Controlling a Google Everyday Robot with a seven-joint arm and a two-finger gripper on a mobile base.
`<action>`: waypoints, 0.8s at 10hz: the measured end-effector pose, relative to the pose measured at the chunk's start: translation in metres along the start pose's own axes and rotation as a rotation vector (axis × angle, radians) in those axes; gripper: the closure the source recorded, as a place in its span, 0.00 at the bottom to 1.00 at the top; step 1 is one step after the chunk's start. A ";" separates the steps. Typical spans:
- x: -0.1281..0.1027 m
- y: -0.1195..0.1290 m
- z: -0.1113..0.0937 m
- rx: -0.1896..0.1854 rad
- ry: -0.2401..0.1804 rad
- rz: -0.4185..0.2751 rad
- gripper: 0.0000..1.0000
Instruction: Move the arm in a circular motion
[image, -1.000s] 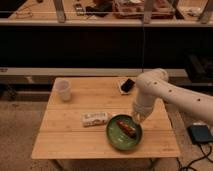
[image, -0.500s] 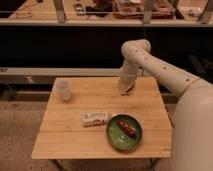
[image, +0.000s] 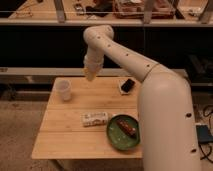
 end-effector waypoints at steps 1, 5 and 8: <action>-0.035 -0.022 0.005 0.013 -0.017 -0.076 1.00; -0.193 -0.008 0.021 0.037 -0.089 -0.393 1.00; -0.245 0.109 0.039 -0.017 -0.145 -0.429 1.00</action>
